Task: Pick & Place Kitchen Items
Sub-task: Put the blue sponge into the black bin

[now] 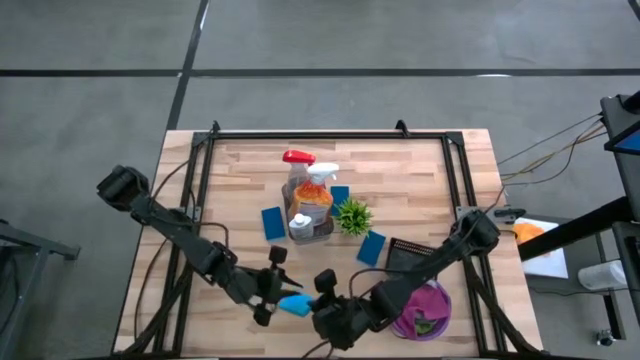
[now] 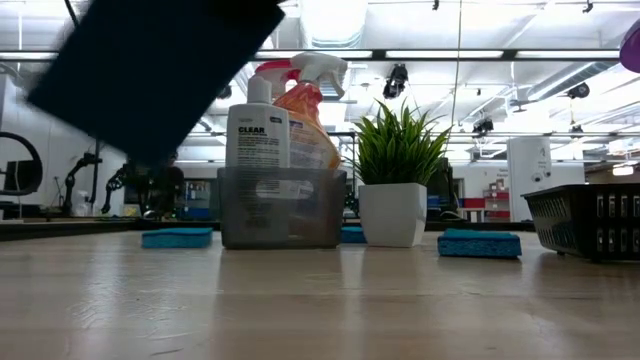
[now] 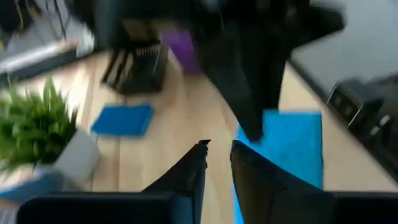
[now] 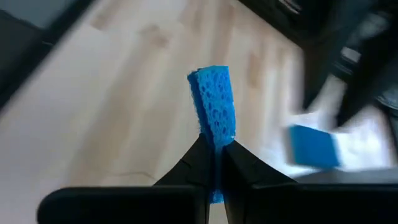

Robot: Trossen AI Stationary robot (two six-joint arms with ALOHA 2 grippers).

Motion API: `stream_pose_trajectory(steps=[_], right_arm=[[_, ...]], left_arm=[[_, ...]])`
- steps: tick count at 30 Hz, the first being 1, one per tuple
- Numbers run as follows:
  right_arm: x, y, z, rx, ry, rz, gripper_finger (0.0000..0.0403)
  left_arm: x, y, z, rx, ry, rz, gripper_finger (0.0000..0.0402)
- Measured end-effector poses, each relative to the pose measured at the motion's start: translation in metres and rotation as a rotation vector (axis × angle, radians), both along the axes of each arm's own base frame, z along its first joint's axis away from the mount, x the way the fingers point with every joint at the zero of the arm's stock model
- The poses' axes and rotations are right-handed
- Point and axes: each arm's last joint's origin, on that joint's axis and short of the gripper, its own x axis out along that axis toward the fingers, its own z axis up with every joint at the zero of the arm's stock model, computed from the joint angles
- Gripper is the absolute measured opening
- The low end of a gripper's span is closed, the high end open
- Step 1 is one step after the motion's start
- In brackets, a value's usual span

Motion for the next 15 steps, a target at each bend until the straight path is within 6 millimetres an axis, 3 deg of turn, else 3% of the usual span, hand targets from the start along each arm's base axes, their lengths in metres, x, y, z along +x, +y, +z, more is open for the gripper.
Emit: stream_pose_trajectory(steps=[8, 15], right_arm=[[-0.002, 0.001, -0.029, 0.109, -0.136, 0.073, 0.0018], [-0.031, -0.017, -0.001, 0.217, -0.383, 0.157, 0.0018]], left_arm=[[-0.033, 0.024, 0.006, -0.092, -0.252, -0.032, 0.0091], [-0.074, 0.055, 0.000, -0.235, -0.445, -0.036, 0.0091]])
